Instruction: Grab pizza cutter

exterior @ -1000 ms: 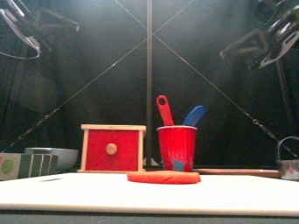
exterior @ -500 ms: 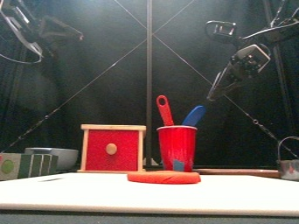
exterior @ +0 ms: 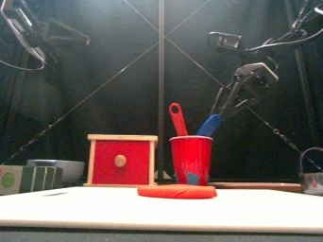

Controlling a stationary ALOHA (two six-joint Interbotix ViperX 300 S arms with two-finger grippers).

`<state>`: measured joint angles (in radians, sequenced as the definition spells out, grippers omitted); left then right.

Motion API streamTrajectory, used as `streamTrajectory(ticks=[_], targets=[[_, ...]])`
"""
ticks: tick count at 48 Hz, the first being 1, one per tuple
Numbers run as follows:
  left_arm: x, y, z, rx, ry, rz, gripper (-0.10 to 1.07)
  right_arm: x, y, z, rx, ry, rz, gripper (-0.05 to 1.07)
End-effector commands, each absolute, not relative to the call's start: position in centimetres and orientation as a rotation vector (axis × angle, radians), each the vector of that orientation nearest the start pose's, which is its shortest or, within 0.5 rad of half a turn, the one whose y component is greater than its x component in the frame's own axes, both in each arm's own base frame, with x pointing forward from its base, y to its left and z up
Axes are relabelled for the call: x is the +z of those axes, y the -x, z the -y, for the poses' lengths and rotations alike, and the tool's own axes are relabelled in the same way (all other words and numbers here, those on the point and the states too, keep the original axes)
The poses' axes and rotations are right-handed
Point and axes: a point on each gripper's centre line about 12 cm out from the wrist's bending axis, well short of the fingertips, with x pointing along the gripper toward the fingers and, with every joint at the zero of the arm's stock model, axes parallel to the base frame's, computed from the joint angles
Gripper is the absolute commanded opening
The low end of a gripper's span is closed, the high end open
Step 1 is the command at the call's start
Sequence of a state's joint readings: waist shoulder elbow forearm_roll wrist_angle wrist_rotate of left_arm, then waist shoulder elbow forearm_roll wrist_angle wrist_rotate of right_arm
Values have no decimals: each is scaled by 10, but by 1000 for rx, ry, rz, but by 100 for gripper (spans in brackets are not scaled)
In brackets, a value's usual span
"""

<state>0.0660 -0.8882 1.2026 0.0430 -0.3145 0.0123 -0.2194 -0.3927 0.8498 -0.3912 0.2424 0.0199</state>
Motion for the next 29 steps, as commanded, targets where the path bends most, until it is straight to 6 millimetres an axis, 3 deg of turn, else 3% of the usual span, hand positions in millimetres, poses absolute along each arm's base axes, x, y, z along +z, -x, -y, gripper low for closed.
streamTrajectory(ticks=[1, 14, 29], targets=[[274, -210, -13, 58, -52, 15, 15, 231, -297, 79, -184, 300, -695, 100], [273, -209, -14, 62, -52, 13, 15, 221, -299, 90, -208, 284, -729, 100], [272, -208, -17, 77, -41, 20, 15, 225, -302, 93, -217, 271, -712, 100]])
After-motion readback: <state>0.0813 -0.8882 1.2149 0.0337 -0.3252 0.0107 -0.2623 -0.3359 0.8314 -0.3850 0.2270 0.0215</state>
